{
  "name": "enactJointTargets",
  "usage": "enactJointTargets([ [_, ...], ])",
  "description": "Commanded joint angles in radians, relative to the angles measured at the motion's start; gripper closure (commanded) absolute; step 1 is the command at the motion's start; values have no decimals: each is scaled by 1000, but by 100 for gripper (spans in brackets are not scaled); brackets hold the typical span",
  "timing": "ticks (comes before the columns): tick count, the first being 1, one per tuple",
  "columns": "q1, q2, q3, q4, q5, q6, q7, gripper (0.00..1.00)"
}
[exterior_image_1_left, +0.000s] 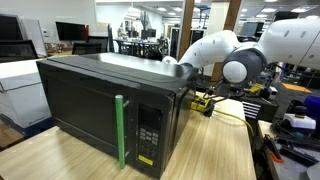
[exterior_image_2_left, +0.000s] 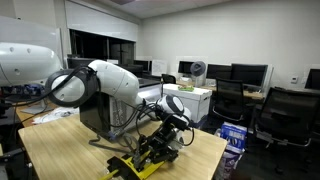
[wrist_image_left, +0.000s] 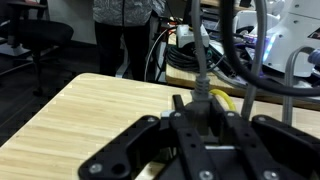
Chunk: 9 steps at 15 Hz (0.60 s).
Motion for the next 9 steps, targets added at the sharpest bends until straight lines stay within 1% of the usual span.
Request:
enactJointTargets([
  [1,-5,0,5,6,-4,29,19,93],
  [9,14,0,6,22,-1,32,15,93],
])
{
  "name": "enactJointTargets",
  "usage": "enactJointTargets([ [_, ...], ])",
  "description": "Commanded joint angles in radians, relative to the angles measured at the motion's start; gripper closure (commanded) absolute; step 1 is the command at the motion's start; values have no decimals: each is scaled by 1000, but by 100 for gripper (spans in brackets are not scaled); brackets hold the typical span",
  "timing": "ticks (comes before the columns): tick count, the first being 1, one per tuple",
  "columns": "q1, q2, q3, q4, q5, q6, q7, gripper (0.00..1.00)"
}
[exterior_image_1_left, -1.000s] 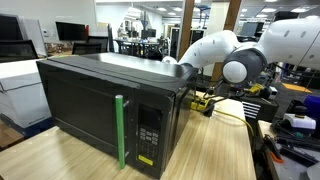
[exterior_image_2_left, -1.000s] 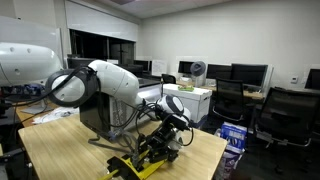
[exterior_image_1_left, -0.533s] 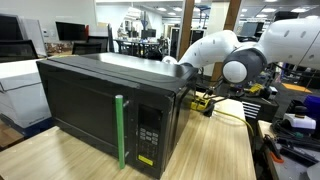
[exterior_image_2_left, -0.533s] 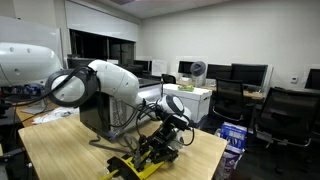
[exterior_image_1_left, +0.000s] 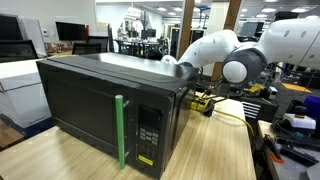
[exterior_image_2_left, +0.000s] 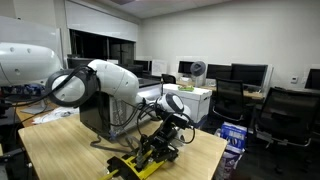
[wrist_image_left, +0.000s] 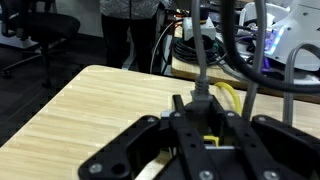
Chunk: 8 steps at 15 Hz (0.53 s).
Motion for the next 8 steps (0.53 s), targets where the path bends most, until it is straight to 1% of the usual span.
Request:
enactJointTargets([
  [1,15,0,2,6,-2,-1,16,93],
  [8,32,0,-1,-12,-2,-26,49,93],
])
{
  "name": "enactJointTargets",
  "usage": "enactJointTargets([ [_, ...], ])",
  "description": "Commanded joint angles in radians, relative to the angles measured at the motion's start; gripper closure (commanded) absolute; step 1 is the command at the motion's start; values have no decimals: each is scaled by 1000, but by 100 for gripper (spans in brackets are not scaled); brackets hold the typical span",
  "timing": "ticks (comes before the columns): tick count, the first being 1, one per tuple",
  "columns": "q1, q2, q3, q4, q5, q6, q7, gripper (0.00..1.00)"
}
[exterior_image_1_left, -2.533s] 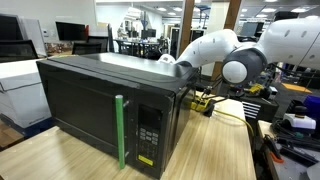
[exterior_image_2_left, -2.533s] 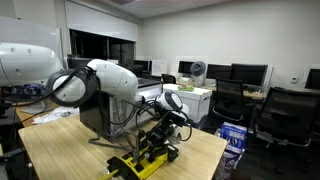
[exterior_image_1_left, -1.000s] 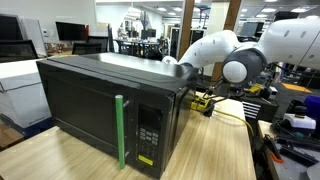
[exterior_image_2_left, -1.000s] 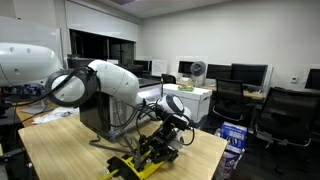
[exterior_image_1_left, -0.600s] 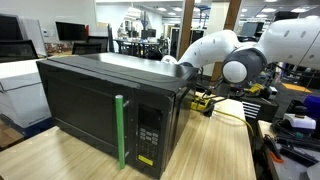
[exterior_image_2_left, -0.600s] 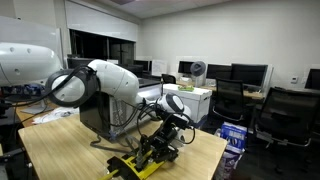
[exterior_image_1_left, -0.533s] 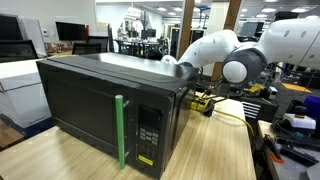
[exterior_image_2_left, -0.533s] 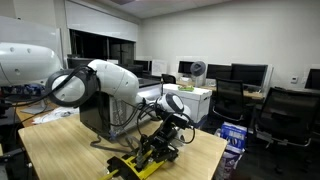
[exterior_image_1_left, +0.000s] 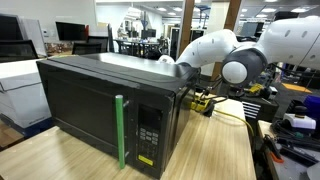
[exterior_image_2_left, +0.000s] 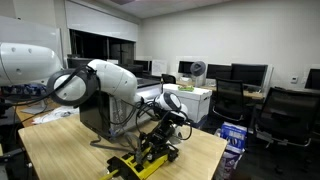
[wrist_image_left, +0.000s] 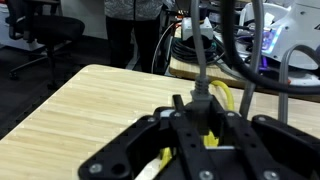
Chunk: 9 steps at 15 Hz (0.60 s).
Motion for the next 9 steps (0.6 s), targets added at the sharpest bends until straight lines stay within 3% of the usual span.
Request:
enactJointTargets([
  [1,4,0,0,-15,-3,-18,39,93],
  [9,5,1,-2,-22,-10,-26,54,93],
])
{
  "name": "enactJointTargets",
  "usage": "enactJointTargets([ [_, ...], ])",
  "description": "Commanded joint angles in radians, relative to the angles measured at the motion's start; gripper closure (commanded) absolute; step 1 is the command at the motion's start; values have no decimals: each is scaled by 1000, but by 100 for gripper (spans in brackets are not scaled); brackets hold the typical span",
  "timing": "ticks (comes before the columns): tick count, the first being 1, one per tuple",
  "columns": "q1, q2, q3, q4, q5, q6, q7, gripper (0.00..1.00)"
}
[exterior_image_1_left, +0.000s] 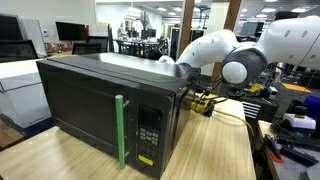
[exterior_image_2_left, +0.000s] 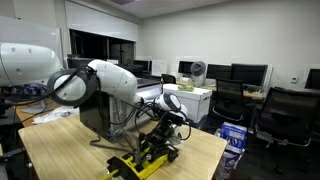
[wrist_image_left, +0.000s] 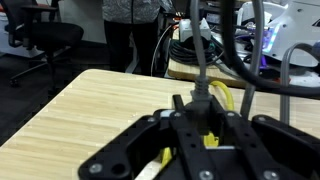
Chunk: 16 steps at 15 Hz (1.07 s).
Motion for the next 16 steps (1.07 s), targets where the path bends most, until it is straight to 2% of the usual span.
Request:
enactJointTargets([
  [1,3,0,-2,-14,-11,-17,19,93],
  [16,5,0,-9,-8,-23,-36,0,93],
])
